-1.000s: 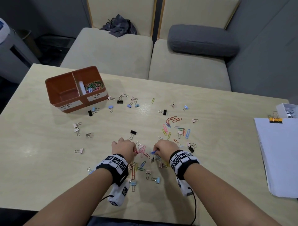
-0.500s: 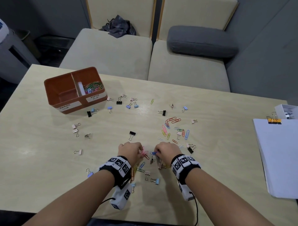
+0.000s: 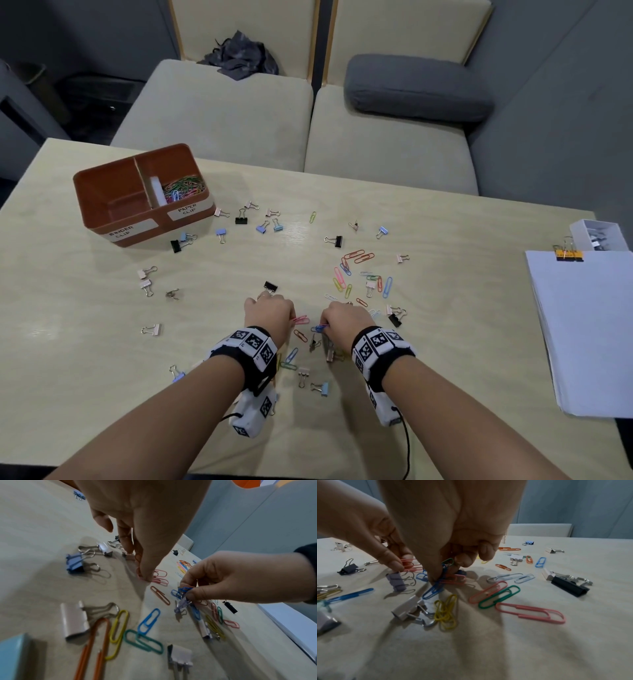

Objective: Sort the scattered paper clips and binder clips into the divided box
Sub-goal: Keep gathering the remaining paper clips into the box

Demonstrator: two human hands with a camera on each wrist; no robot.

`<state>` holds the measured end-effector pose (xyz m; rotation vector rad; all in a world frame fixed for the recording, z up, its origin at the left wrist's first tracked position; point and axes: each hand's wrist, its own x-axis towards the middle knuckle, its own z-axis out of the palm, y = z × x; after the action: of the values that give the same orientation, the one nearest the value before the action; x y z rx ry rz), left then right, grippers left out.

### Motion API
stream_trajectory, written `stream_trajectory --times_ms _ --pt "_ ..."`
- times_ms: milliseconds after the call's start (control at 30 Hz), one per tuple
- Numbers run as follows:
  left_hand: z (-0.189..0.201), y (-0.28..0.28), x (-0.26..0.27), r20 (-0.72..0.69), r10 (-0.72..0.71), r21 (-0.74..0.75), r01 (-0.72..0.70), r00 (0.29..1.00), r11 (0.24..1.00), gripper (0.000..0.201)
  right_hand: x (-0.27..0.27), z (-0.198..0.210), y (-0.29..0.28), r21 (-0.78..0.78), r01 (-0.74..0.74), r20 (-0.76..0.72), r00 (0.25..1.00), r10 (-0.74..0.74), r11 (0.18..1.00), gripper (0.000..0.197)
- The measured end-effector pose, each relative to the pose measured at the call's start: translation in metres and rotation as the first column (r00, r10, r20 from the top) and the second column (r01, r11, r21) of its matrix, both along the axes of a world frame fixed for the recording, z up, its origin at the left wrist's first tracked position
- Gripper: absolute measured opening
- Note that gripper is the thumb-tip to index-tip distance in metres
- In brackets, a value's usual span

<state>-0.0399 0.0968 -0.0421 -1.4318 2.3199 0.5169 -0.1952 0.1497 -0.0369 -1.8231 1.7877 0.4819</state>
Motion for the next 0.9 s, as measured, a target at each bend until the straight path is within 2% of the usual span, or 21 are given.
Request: stream_trajectory --times_ms 133,267,500,733,900 --pt "-0.003 -0.003 -0.001 0.085 -0.067 -0.009 0.068 0.994 0.998 0.021 0.000 -0.002 0.002 -0.030 -0.047 -0.012 0.999 0.046 0.998 0.025" --pt "-0.007 -0.004 0.002 0.090 -0.090 -0.018 0.092 0.992 0.996 0.023 -0.002 -0.003 0.006 -0.076 -0.063 0.025 0.998 0.065 0.995 0.023" --pt "-0.009 0.000 0.007 0.054 -0.150 -0.066 0.153 0.987 0.986 0.022 -0.006 0.005 0.006 -0.052 -0.001 0.119 0.993 0.008 0.999 0.023" --pt "-0.008 0.004 0.010 0.081 -0.198 -0.084 0.205 0.977 0.975 0.010 -0.009 0.006 0.006 -0.024 0.055 0.185 0.981 -0.050 0.998 0.023" --pt "-0.001 0.000 0.013 -0.006 -0.163 -0.063 0.162 0.987 0.985 0.017 -0.013 0.012 0.003 -0.016 0.136 0.228 0.965 -0.128 0.991 0.021"
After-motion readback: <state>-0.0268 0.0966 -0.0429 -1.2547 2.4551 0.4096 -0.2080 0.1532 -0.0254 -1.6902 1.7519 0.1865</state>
